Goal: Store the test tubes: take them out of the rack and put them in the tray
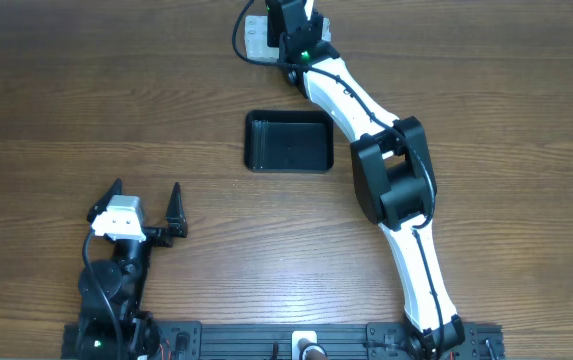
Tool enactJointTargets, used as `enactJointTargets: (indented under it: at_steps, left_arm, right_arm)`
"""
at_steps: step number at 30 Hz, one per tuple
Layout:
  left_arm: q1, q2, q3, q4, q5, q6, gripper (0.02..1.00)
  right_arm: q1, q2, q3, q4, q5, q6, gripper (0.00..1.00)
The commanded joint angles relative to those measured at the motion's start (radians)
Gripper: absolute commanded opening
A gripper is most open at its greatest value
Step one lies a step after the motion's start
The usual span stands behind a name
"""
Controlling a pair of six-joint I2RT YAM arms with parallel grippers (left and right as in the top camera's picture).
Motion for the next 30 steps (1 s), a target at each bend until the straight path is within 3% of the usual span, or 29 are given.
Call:
enactJointTargets:
  at_steps: [1, 14, 22, 30]
  left_arm:
    - [0.005, -0.006, -0.005, 0.000, 0.013, 0.014, 1.000]
    - [0.005, -0.006, -0.005, 0.000, 0.013, 0.014, 1.000]
    - [0.005, -0.006, -0.005, 0.000, 0.013, 0.014, 1.000]
    - [0.005, -0.006, -0.005, 0.000, 0.013, 0.014, 1.000]
  right_arm:
    - [-0.005, -0.035, 0.024, 0.003, 0.013, -0.011, 0.119]
    - [0.034, -0.368, 0.024, -0.037, 0.025, -0.072, 0.108]
    - [0.074, -0.499, 0.024, -0.367, 0.008, 0.014, 0.095]
    - [0.076, -0.470, -0.013, -0.710, -0.147, 0.106, 0.088]
